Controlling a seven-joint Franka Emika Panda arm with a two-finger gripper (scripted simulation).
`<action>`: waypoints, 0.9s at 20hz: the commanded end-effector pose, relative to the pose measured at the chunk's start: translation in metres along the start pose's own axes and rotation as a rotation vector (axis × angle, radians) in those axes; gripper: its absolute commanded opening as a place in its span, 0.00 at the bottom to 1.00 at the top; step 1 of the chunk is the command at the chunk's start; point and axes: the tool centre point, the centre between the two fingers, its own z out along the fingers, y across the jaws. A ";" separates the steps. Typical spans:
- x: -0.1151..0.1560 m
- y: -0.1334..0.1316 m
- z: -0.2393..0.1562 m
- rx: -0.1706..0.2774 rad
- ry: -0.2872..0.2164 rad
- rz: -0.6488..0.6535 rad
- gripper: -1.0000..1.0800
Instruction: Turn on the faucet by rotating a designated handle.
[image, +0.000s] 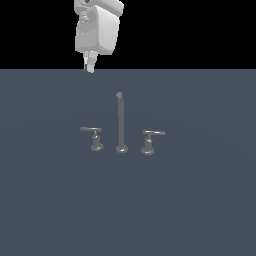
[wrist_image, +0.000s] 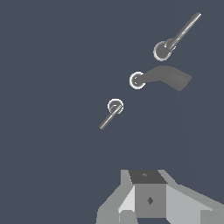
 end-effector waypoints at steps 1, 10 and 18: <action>0.005 -0.010 0.020 -0.004 0.007 0.075 0.00; 0.022 -0.039 0.092 -0.017 0.065 0.332 0.00; 0.037 -0.055 0.151 -0.009 0.146 0.538 0.00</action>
